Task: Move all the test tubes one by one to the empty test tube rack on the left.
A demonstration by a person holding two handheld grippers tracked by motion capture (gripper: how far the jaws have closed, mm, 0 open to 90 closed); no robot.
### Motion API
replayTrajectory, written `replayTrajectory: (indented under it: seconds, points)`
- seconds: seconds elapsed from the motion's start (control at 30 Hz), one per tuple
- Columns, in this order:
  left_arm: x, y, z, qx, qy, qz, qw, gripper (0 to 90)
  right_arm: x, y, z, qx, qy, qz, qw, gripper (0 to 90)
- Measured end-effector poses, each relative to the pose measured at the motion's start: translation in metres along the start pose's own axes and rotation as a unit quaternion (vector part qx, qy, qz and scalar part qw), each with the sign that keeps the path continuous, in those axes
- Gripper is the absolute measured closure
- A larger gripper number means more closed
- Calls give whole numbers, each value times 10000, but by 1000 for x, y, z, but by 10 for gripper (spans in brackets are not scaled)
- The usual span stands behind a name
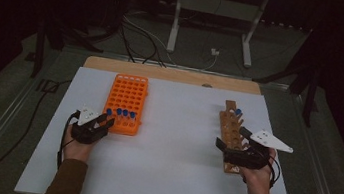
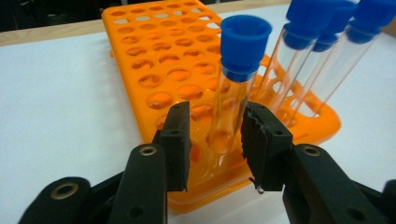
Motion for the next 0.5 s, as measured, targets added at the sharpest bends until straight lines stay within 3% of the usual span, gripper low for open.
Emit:
replayTrajectory:
  seconds: [0.33, 0.5]
  points:
    - [-14, -1, -6, -296, 131, 289, 9991, 490, 1, 12, -7, -34, -53, 184, 9998, 17]
    - [-21, 1, -8, -341, 133, 321, 9988, 308, 3, 19, -12, -85, -125, 305, 9994, 17]
Point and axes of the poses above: each handheld gripper's, and its own axes: x roughly forward along the jaws, z roughly out of its underside, y roughly to its right, the point moved 3 cm from there along x, roughly forward along the jaws, and after that the axes turned 5 degrees about -z, right-handed, at the moved point
